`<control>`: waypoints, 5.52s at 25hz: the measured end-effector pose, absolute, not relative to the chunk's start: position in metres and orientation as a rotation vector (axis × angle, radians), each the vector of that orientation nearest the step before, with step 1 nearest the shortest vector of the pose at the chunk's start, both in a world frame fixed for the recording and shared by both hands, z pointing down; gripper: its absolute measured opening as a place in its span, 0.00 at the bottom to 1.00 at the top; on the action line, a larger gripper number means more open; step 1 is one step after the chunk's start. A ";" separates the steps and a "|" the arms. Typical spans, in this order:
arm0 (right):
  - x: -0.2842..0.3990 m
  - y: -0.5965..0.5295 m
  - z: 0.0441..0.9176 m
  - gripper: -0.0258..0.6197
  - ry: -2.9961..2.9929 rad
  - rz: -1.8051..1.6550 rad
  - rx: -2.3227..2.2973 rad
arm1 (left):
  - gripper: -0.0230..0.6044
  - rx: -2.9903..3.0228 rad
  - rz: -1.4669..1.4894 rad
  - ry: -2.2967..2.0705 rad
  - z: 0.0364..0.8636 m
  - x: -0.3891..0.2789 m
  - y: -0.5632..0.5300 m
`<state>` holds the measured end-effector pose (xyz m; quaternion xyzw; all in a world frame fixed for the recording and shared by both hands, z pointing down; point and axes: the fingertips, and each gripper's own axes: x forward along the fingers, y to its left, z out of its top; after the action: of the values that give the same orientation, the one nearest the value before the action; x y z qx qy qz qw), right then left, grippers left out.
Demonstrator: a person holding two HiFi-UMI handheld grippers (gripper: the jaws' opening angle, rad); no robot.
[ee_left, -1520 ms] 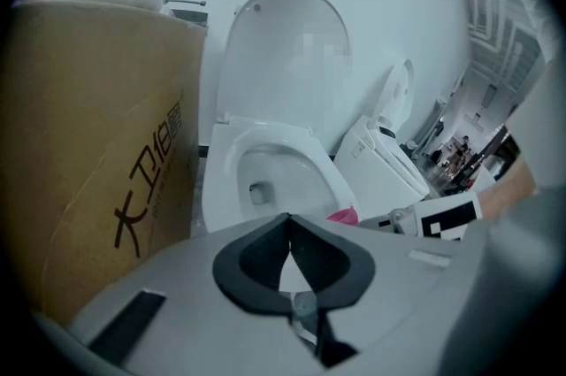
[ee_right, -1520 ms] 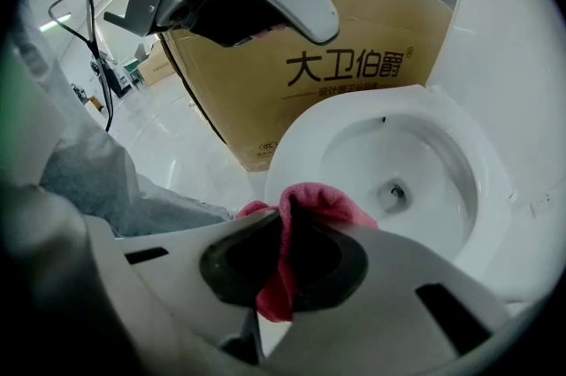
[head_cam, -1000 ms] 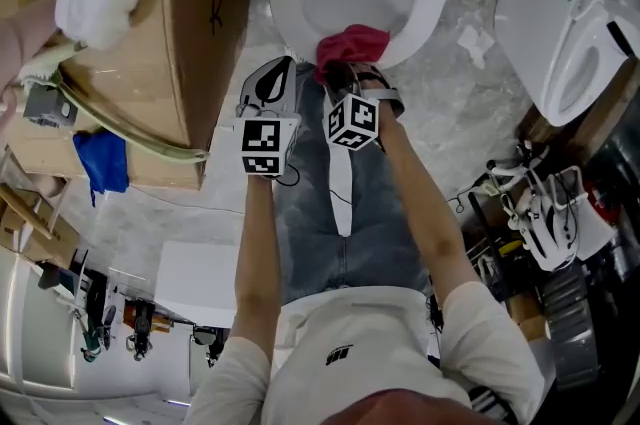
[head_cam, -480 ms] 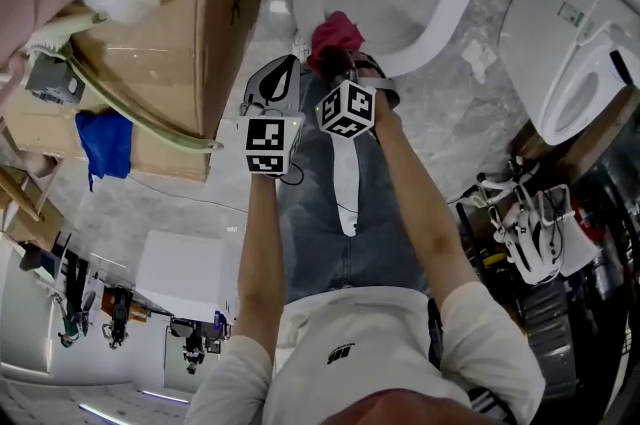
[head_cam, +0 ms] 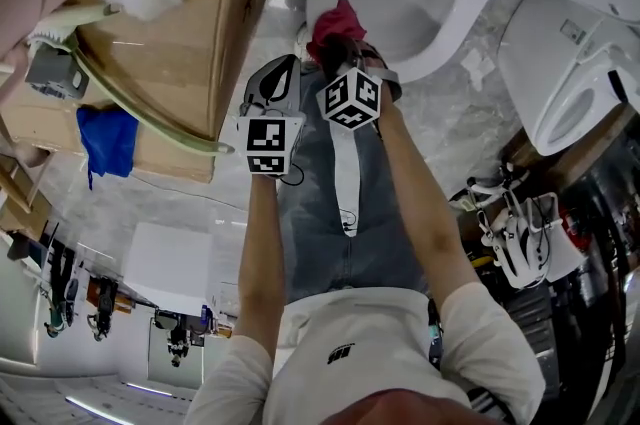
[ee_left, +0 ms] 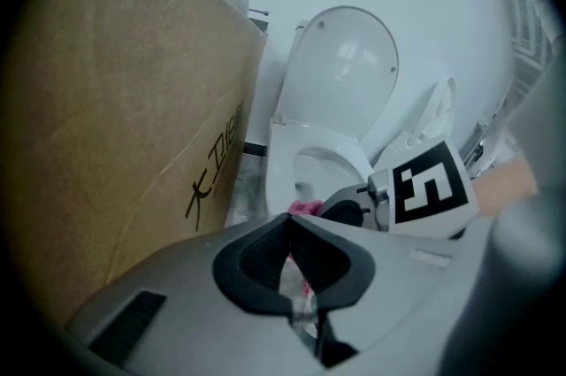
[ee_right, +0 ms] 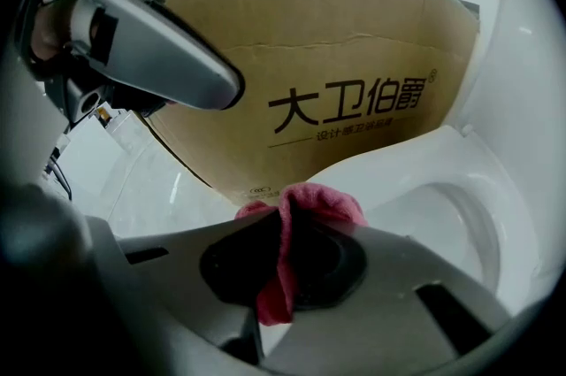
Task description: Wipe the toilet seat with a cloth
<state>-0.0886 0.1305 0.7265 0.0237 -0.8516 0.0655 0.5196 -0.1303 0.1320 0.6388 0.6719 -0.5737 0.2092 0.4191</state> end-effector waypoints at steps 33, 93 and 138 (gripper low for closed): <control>-0.135 0.016 0.721 0.06 -2.105 0.202 0.126 | 0.05 1.675 0.521 -1.457 0.635 -0.150 0.068; -0.053 -0.161 0.706 0.06 -2.098 0.301 0.553 | 0.05 1.798 0.570 -1.405 0.621 -0.089 -0.027; 0.162 -0.119 0.688 0.06 -1.776 0.435 0.946 | 0.05 2.107 0.584 -1.173 0.556 0.012 -0.040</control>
<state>0.1623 -0.1193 0.6880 0.3938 -0.7393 0.1810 0.5154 0.0121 -0.0403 0.5561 0.8034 -0.4472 0.2227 0.3241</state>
